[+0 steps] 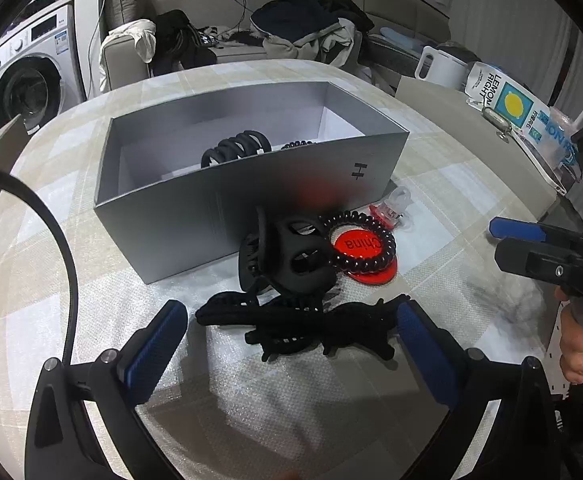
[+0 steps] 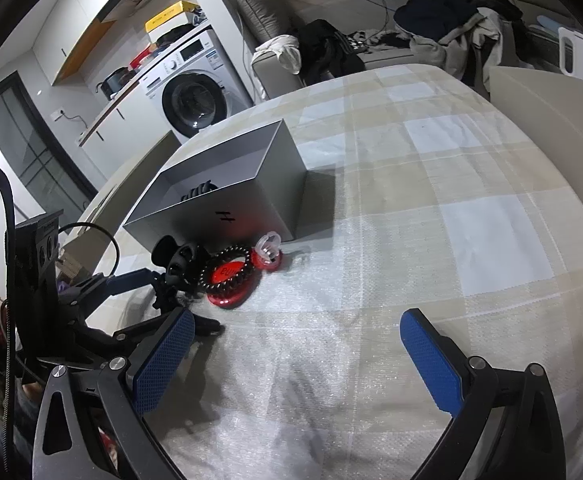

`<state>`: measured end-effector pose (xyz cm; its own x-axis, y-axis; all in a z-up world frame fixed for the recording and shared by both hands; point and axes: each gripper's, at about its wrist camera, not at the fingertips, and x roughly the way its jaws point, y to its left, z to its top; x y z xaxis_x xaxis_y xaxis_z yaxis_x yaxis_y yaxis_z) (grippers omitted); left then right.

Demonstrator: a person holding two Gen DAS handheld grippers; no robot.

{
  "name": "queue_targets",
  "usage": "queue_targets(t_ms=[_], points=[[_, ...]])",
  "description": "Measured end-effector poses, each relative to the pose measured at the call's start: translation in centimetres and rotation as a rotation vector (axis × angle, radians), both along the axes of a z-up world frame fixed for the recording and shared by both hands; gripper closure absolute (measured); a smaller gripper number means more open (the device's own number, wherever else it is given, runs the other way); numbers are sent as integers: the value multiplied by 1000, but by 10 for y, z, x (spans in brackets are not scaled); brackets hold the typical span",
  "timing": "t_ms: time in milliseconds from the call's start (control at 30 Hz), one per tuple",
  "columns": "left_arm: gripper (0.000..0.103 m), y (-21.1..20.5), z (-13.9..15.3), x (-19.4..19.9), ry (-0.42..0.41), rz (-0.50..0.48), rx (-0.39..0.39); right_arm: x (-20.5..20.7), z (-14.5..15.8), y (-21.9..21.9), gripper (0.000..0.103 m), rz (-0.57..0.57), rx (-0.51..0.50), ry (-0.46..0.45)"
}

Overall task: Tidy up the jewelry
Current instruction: 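Reach the left gripper to the black claw clips and close on one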

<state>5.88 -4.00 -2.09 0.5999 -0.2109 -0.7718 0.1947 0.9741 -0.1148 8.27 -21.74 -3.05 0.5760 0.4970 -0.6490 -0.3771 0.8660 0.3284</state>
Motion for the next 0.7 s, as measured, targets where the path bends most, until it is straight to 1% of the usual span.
queue_targets(t_ms=[100, 167, 233, 400, 600, 700], points=[[2, -1, 0, 0, 2, 0, 4, 0, 1, -2, 0, -5, 6, 0], [7, -1, 1, -1, -5, -3, 4, -1, 1, -3, 0, -9, 7, -1], [9, -1, 2, -2, -7, -8, 6, 0, 1, -3, 0, -9, 7, 0], [9, -3, 3, -6, -19, -20, 16, -1, 1, -3, 0, -10, 8, 0], [9, 4, 11, -15, -44, 12, -10, 0, 0, -1, 0, -3, 6, 2], [9, 10, 16, -21, -64, 44, -26, -1, 0, 1, 0, 6, 5, 3]])
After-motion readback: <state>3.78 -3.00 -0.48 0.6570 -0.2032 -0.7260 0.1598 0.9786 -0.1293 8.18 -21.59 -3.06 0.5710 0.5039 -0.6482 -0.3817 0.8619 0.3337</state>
